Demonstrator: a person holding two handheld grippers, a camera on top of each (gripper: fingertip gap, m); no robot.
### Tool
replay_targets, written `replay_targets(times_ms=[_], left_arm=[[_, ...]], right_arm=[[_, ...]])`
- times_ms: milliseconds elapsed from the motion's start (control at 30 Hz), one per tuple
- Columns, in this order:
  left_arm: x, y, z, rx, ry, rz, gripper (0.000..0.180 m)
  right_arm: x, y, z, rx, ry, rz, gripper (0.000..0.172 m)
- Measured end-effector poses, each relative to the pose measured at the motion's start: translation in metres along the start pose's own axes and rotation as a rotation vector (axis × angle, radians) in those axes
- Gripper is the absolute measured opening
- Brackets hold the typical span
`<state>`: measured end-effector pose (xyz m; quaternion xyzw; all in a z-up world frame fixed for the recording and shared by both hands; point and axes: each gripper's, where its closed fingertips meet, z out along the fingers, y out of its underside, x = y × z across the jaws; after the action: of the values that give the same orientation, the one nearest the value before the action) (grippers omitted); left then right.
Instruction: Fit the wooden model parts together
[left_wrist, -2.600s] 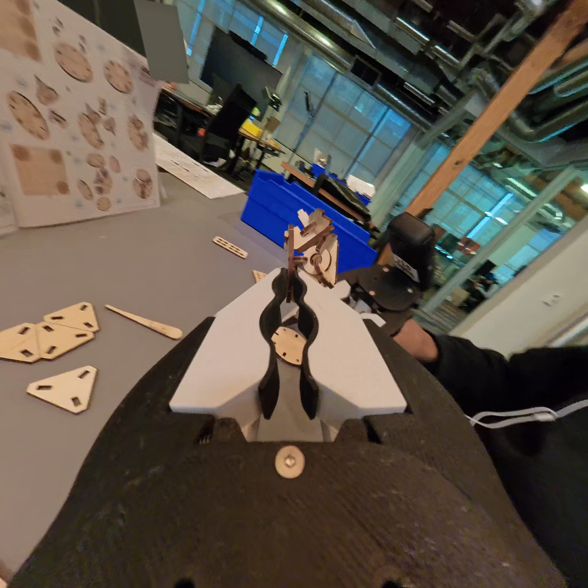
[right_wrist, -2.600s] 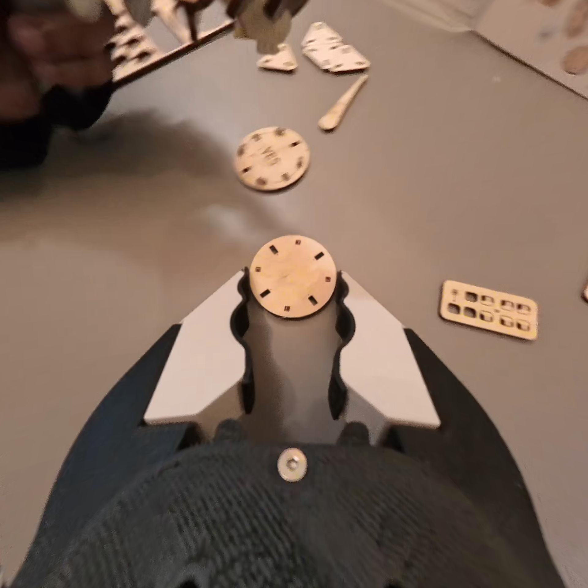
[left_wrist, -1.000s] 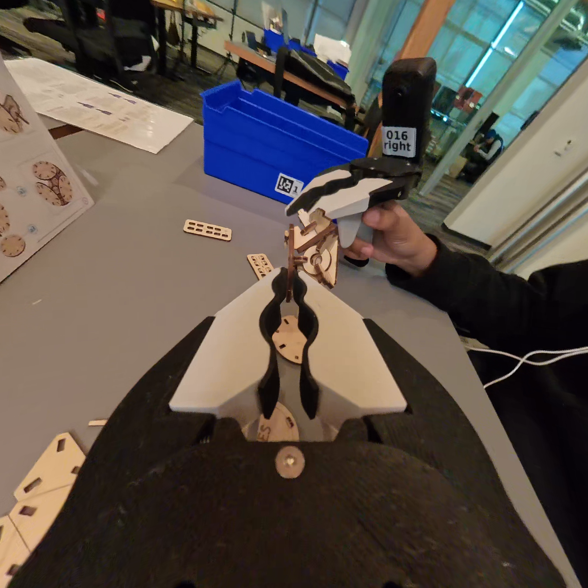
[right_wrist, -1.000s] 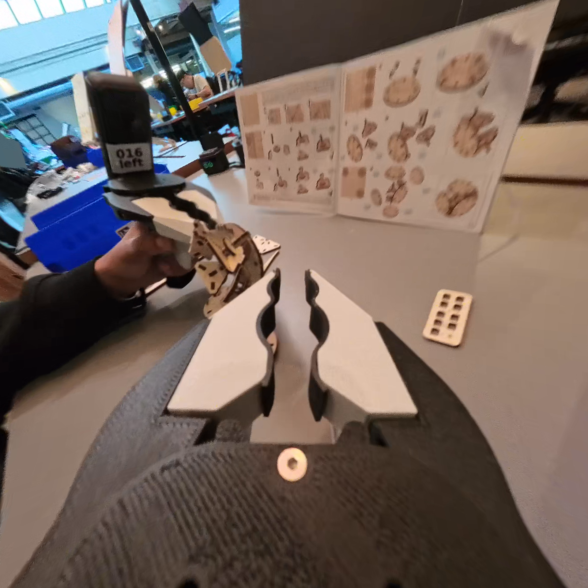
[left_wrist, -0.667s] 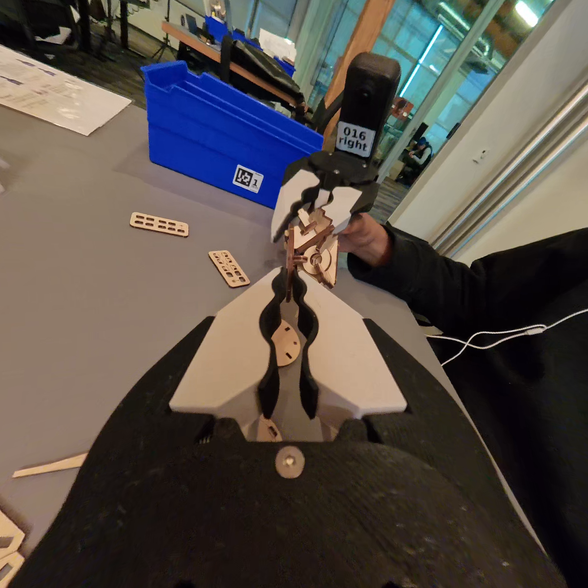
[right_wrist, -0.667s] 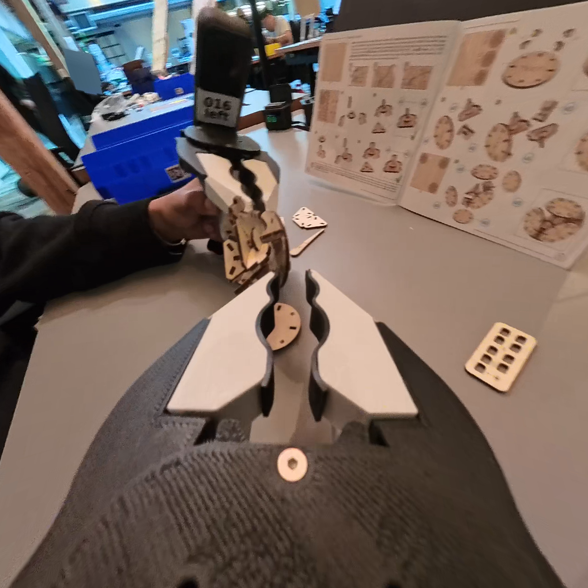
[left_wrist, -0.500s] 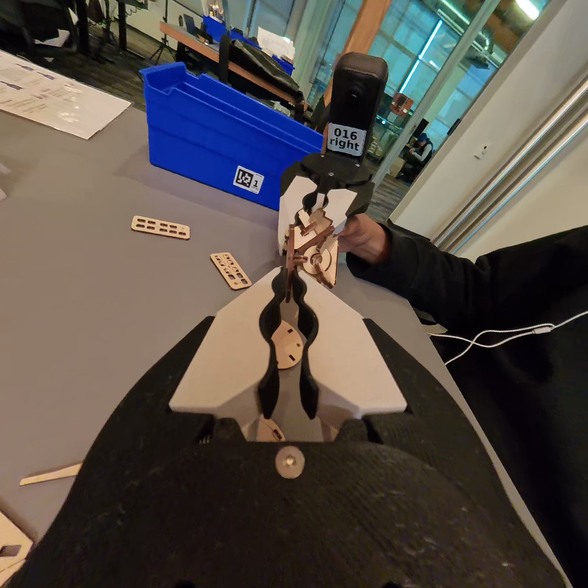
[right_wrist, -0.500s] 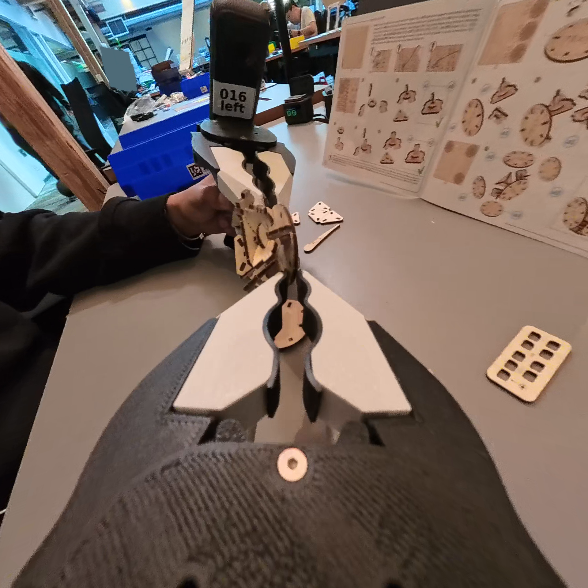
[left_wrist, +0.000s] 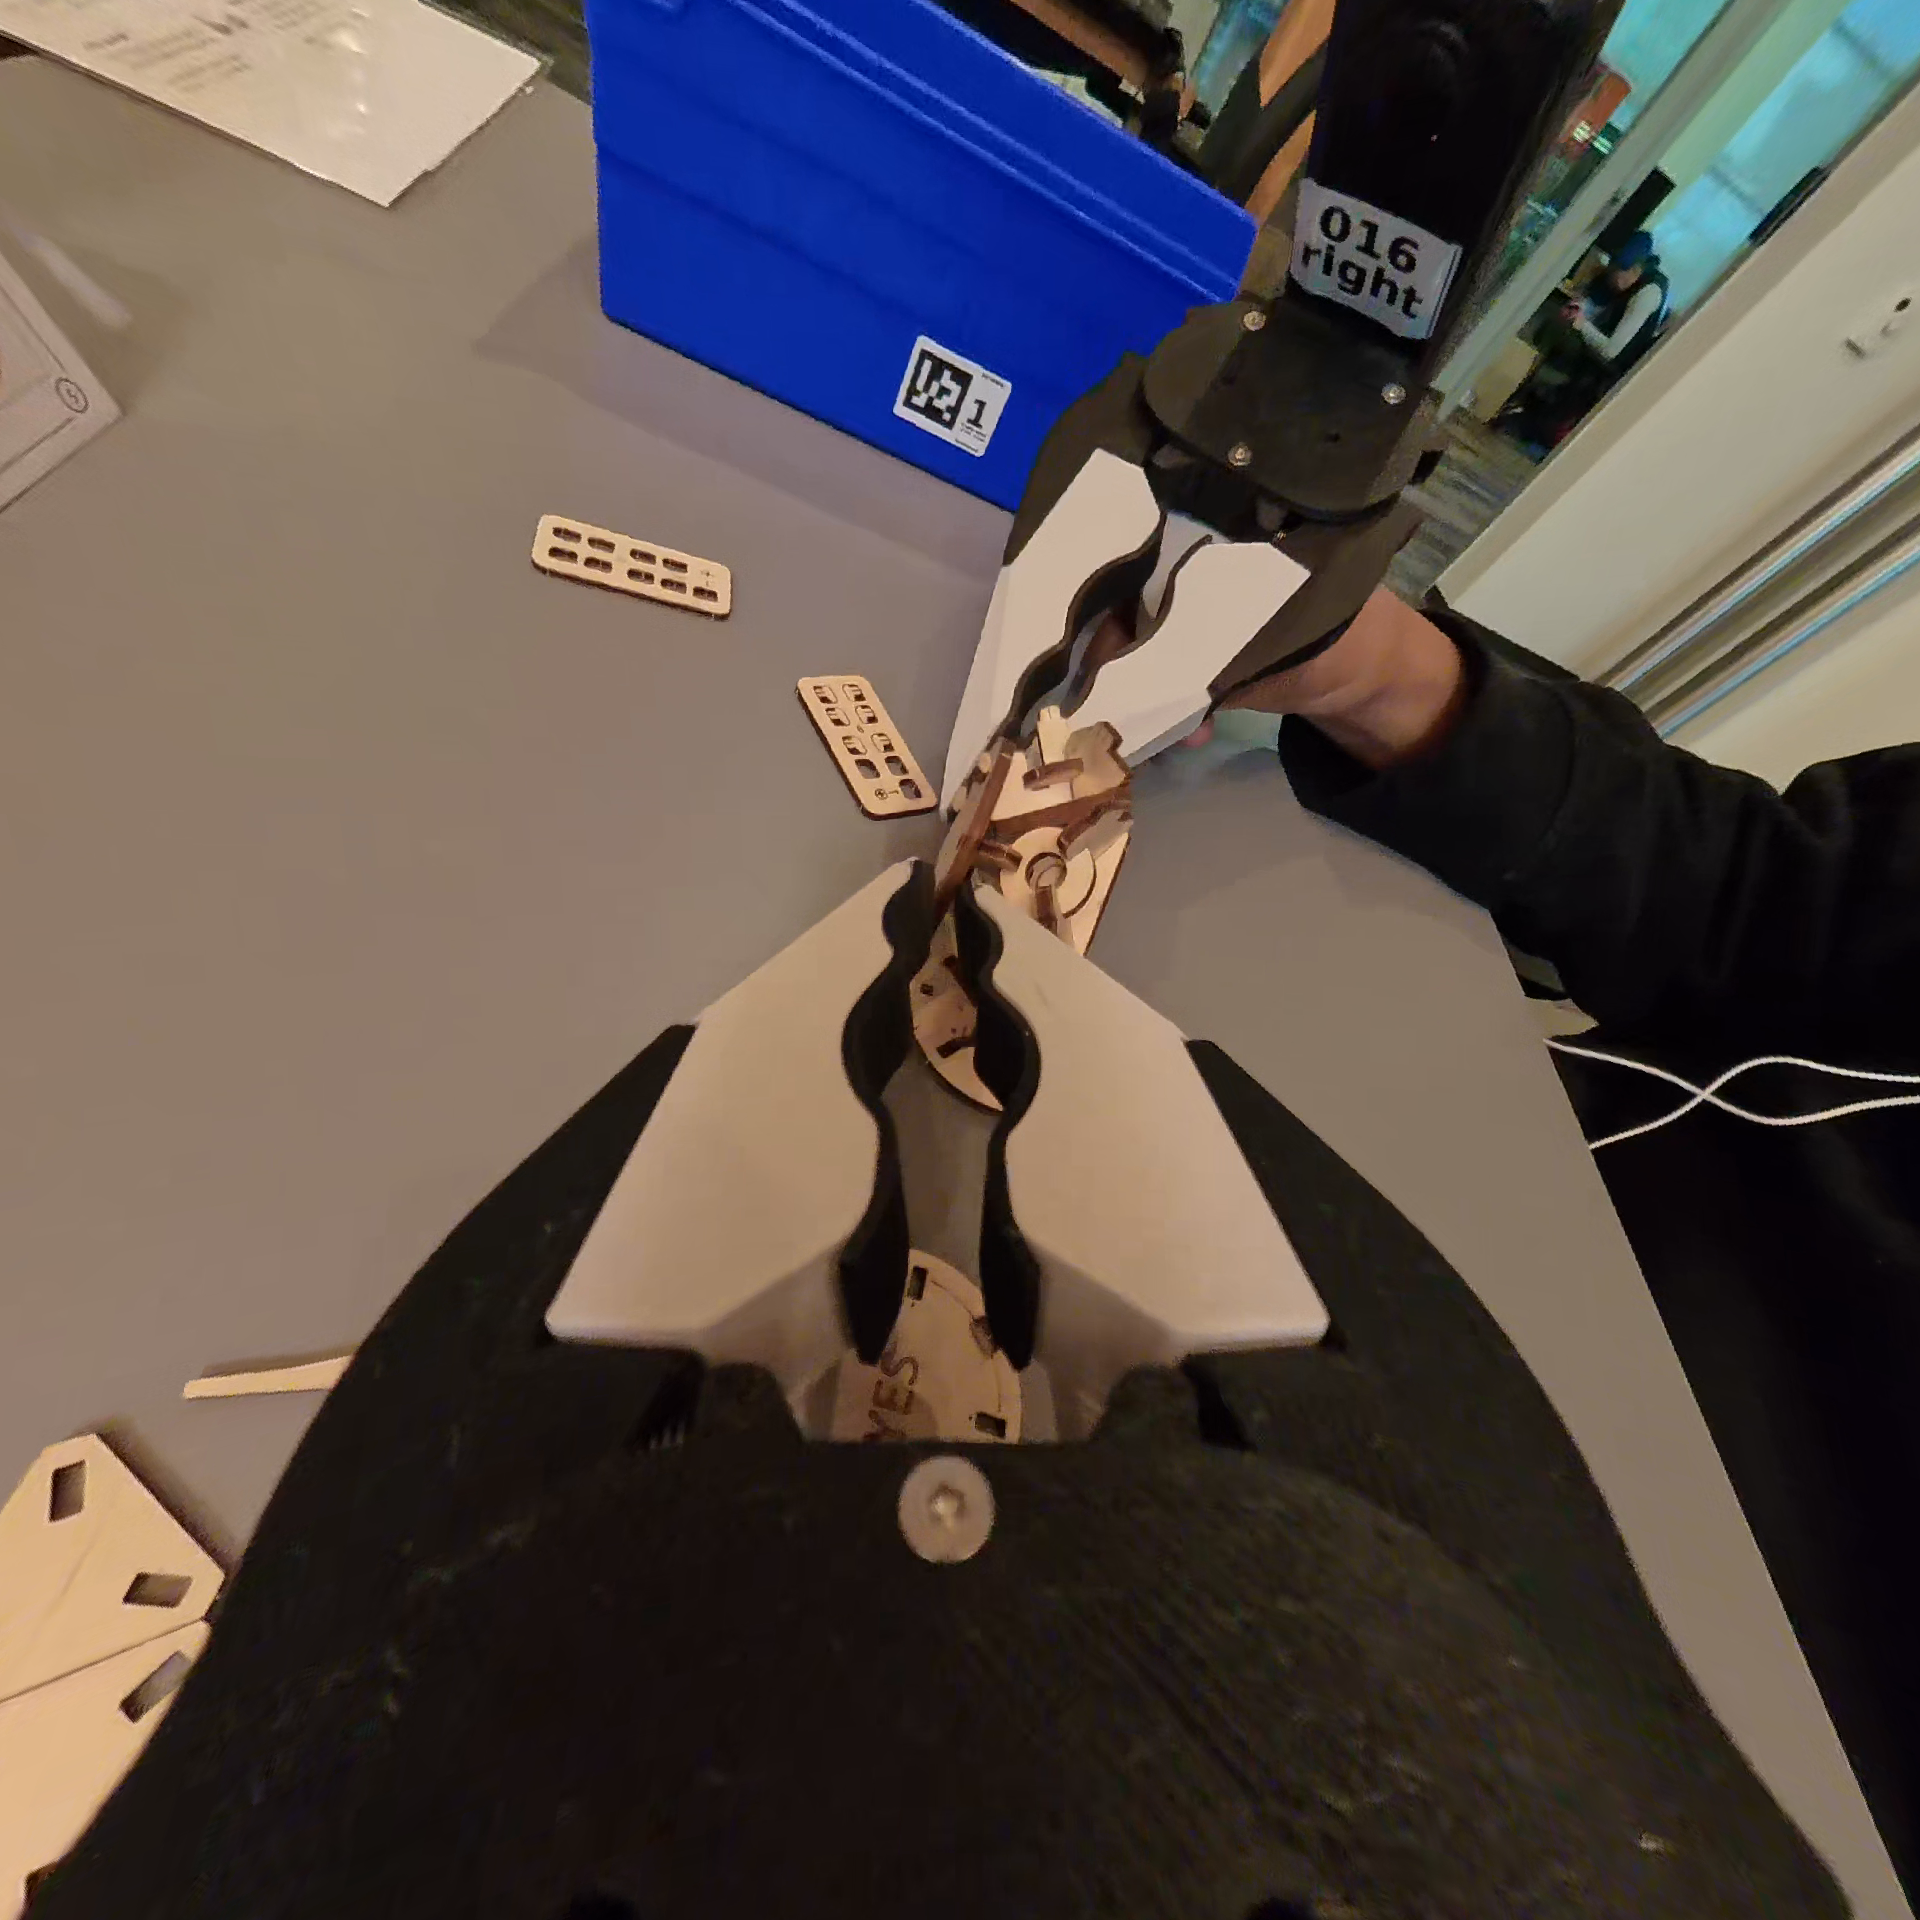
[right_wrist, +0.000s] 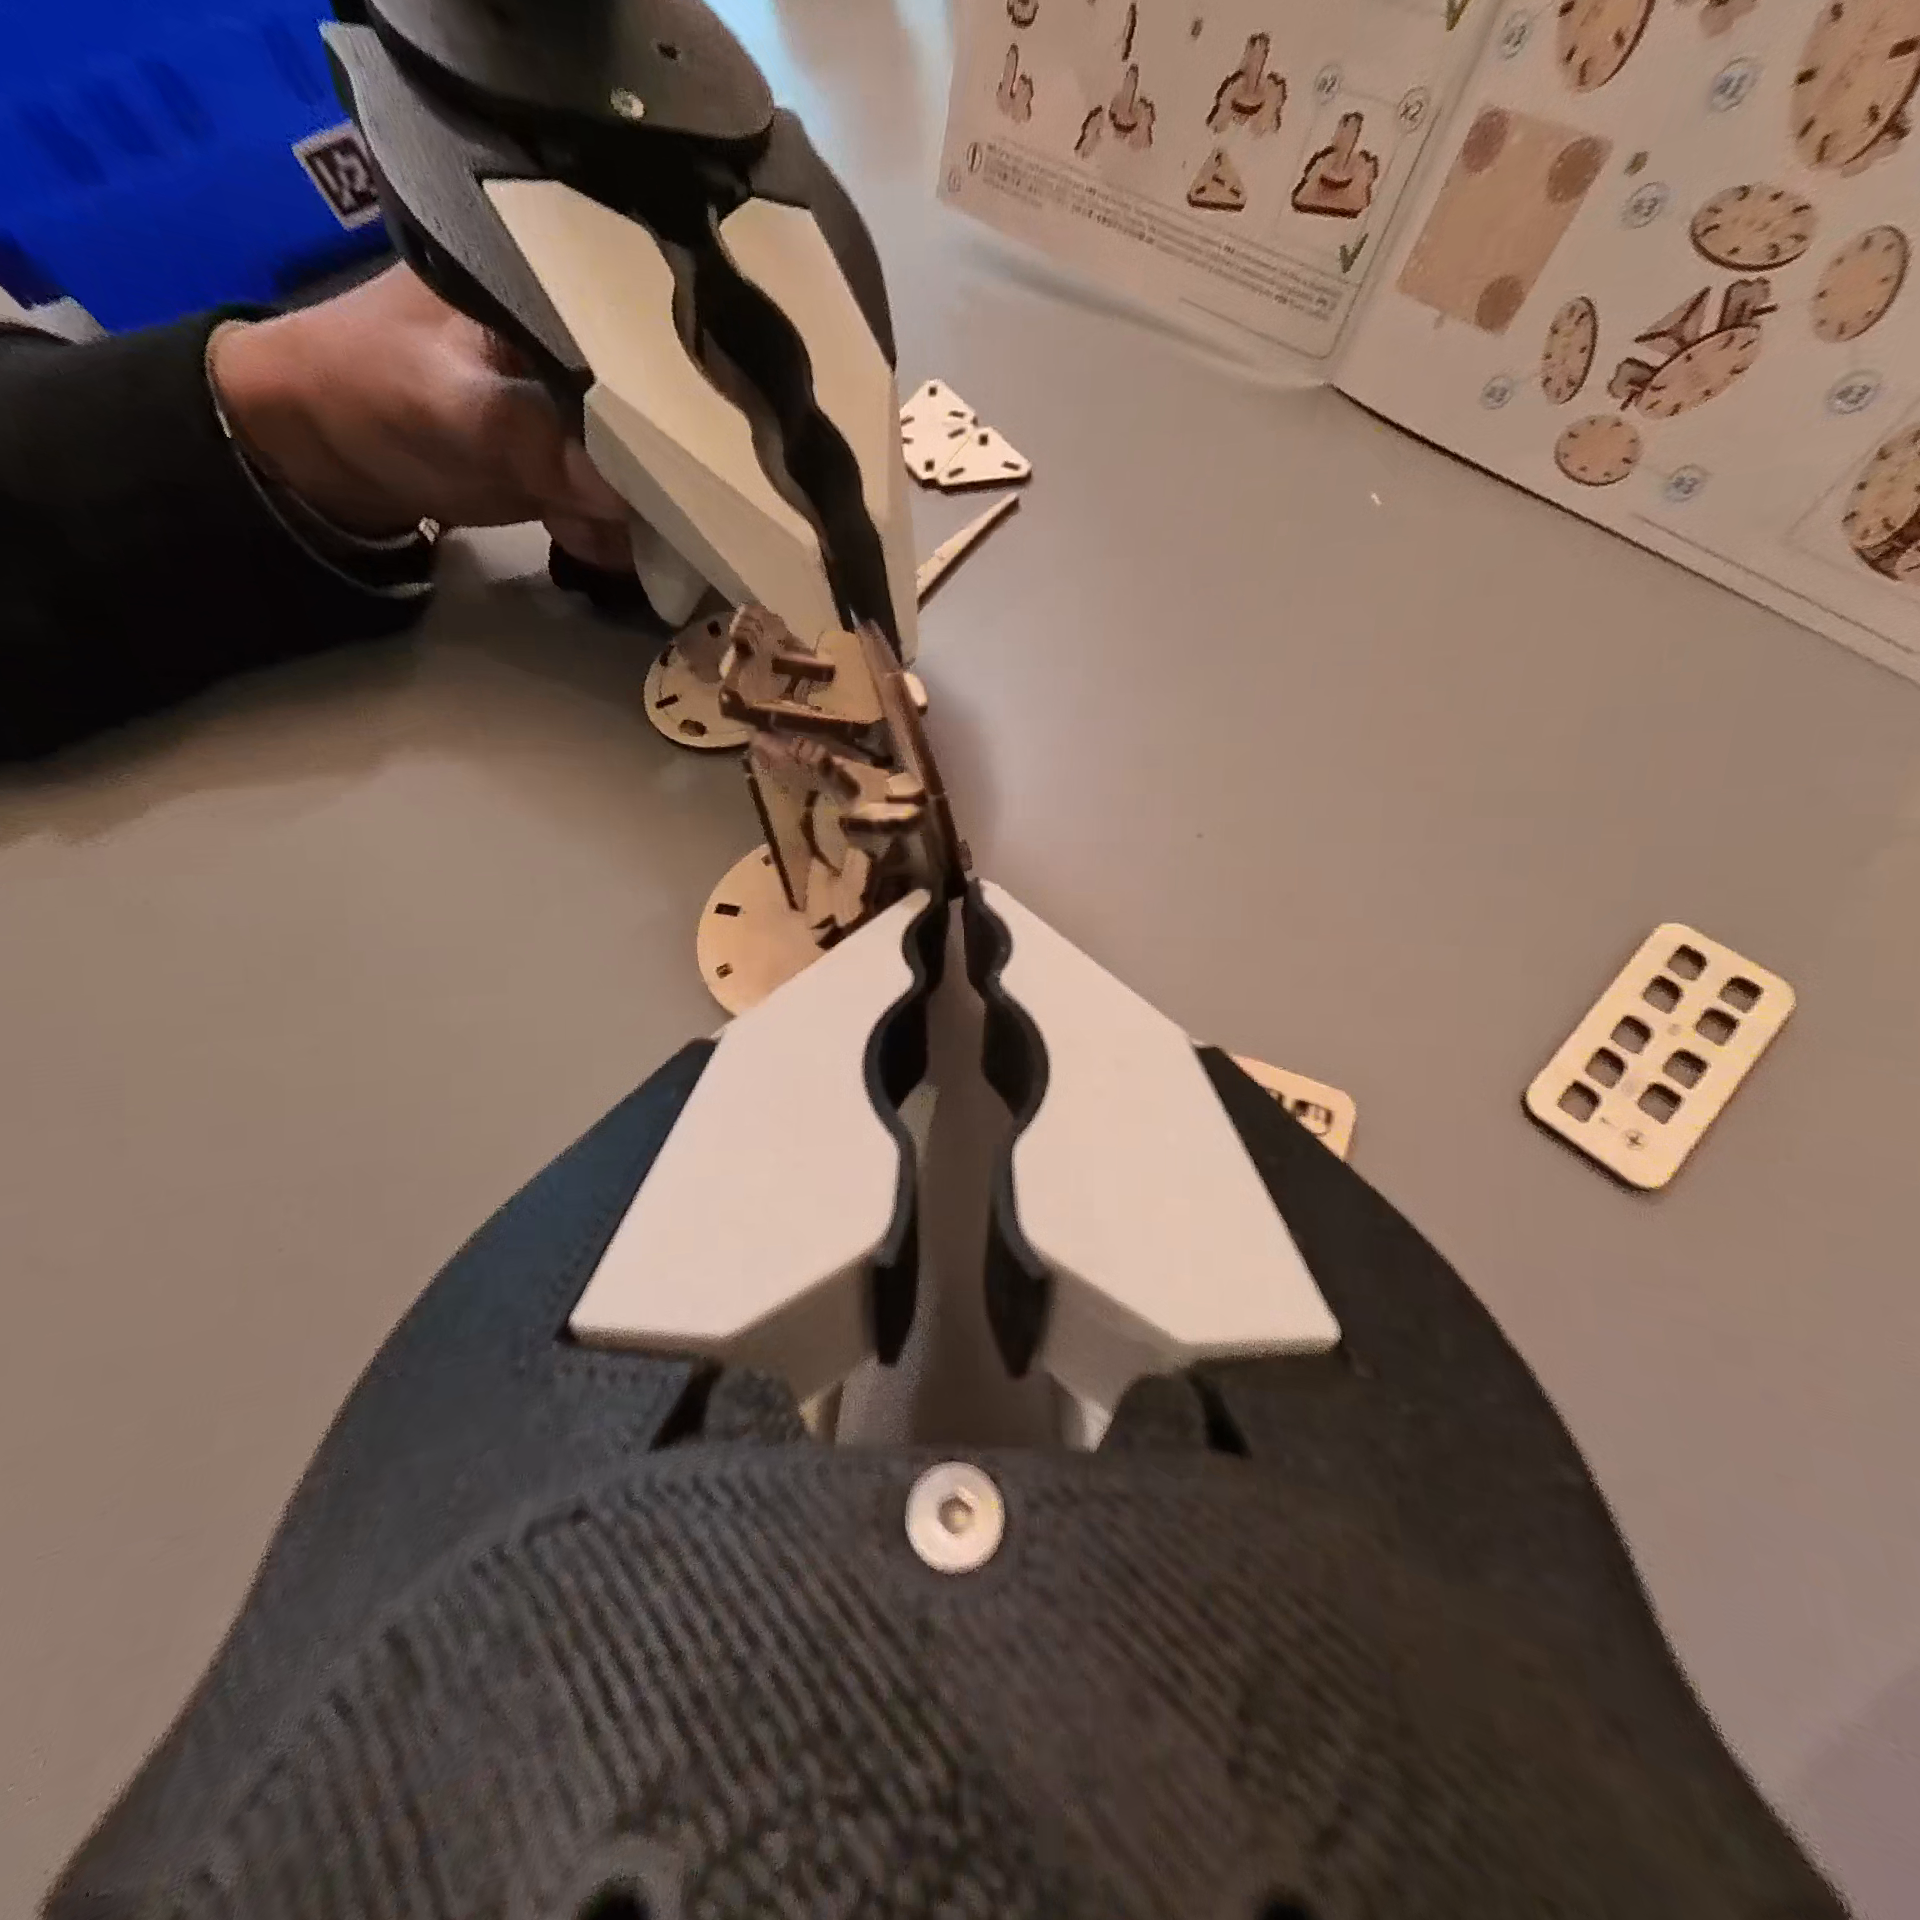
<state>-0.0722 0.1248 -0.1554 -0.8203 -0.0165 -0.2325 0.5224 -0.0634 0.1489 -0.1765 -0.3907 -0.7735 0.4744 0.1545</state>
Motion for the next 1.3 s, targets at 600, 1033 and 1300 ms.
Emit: replay_targets(times_ms=[600,1033,1300], left_arm=[[-0.004,0.01,0.002,-0.058,-0.035,-0.003,0.0],[-0.004,0.009,-0.002,-0.045,-0.042,0.003,0.0],[-0.003,0.012,-0.003,-0.059,-0.043,0.012,0.0]], right_arm=[[0.005,0.003,0.003,-0.028,0.033,0.007,0.002],[0.003,0.001,0.006,-0.022,0.036,-0.017,0.001],[0.001,0.002,0.007,-0.031,0.025,-0.019,0.002]])
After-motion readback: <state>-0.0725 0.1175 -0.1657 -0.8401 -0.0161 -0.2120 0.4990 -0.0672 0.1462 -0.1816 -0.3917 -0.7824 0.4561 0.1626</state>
